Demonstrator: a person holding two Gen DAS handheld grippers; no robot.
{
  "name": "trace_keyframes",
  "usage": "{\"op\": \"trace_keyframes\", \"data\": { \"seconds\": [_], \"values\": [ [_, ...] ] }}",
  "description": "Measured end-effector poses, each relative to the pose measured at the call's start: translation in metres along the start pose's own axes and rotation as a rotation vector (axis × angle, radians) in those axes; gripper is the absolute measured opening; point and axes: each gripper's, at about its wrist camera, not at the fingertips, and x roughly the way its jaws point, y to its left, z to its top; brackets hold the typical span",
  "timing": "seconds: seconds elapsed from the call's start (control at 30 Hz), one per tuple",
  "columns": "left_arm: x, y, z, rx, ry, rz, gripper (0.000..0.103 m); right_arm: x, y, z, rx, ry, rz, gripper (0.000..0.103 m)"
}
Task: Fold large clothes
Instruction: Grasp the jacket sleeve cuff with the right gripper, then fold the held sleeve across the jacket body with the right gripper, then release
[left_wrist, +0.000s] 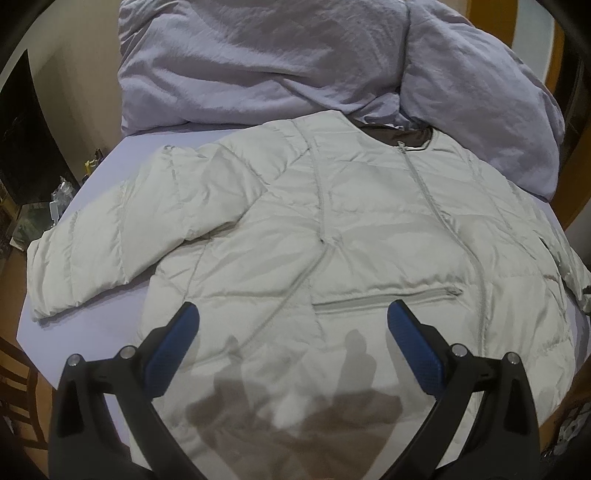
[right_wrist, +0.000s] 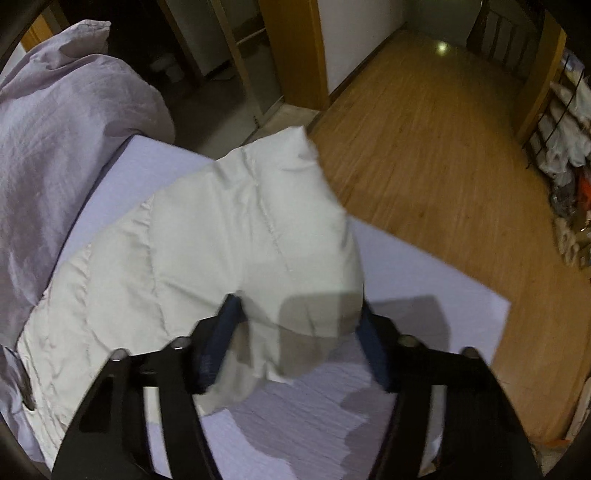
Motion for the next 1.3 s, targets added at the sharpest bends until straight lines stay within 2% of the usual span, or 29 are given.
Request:
{"op": "trace_keyframes", "data": {
  "seconds": [0.07, 0.17, 0.37, 0.57, 0.77, 0.87, 0.9, 1.0, 1.2, 1.3],
  "values": [
    [0.004, 0.005, 0.003, -0.010, 0.004, 0.000, 0.101, -0.002, 0.000, -0.002, -0.008, -0.015, 0.009, 0.037],
    [0.009, 0.012, 0.009, -0.018, 0.005, -0.002, 0.101, -0.014, 0.008, -0.008, -0.038, -0.051, 0.004, 0.020],
    [0.018, 0.026, 0.019, -0.029, -0.002, 0.002, 0.101, -0.049, 0.064, 0.001, -0.169, -0.181, 0.016, 0.017],
    [0.021, 0.038, 0.031, -0.037, -0.028, 0.003, 0.101, -0.092, 0.155, -0.020, -0.372, -0.234, 0.146, 0.016],
    [0.024, 0.051, 0.041, -0.046, -0.046, 0.022, 0.101, -0.118, 0.279, -0.090, -0.623, -0.195, 0.325, 0.016],
    [0.026, 0.060, 0.043, -0.055, -0.044, 0.036, 0.101, -0.117, 0.328, -0.135, -0.738, -0.143, 0.359, 0.016],
    [0.027, 0.063, 0.043, -0.058, -0.044, 0.039, 0.101, -0.119, 0.335, -0.139, -0.763, -0.130, 0.366, 0.016],
    [0.029, 0.071, 0.045, -0.066, -0.043, 0.053, 0.101, -0.119, 0.368, -0.186, -0.855, -0.066, 0.424, 0.016],
    [0.035, 0.084, 0.049, -0.087, -0.038, 0.067, 0.101, -0.128, 0.409, -0.264, -0.991, 0.035, 0.524, 0.016],
    [0.036, 0.087, 0.050, -0.096, -0.037, 0.070, 0.101, -0.132, 0.422, -0.293, -1.034, 0.078, 0.550, 0.016]
  ]
}}
